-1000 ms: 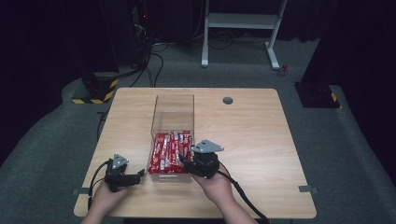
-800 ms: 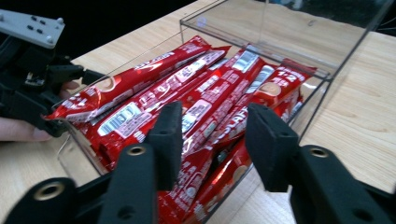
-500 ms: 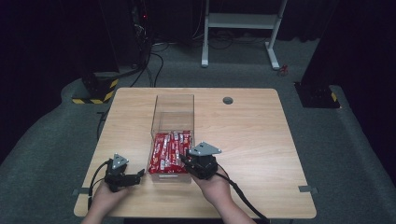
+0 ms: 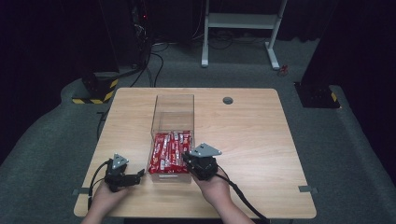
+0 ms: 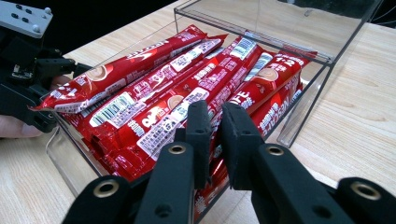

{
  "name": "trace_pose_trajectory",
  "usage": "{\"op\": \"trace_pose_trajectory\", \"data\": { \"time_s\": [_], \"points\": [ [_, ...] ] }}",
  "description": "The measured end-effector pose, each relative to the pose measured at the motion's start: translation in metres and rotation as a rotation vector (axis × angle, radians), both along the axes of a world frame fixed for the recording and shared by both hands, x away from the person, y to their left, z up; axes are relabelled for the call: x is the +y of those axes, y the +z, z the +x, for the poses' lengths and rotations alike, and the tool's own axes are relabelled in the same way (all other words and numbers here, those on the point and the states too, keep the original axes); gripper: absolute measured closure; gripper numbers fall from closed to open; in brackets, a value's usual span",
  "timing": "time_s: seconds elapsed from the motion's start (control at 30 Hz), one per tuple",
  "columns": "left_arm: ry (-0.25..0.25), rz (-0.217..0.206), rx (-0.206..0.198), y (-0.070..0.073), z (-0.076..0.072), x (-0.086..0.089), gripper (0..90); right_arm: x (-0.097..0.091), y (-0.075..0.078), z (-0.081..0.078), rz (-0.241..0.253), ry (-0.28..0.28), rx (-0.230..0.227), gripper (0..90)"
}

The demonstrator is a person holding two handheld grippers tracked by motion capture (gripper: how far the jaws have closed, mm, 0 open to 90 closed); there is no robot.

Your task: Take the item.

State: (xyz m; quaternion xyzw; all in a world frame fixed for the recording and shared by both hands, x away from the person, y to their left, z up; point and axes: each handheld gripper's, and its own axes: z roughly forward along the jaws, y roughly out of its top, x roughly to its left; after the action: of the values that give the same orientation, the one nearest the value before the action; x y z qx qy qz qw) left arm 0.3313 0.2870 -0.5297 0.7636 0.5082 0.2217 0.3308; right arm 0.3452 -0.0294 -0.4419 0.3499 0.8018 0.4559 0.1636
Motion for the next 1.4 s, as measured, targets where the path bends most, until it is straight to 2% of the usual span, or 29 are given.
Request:
{"op": "trace_pose_trajectory", "data": {
  "time_s": [0.43,1.03,1.4],
  "points": [
    [0.0,-0.001,0.001,0.0,0.0,0.0,12.2,-0.002,0.0,-0.002,0.014,-0.008,-0.01,88.9],
    [0.0,0.0,0.0,0.0,0.0,0.0,12.2,-0.009,0.001,-0.016,0.044,-0.006,-0.021,89.6],
    [0.0,0.0,0.001,0.0,0.0,0.0,12.2,-0.012,0.002,-0.02,0.055,-0.006,-0.03,89.7]
  ]
}}
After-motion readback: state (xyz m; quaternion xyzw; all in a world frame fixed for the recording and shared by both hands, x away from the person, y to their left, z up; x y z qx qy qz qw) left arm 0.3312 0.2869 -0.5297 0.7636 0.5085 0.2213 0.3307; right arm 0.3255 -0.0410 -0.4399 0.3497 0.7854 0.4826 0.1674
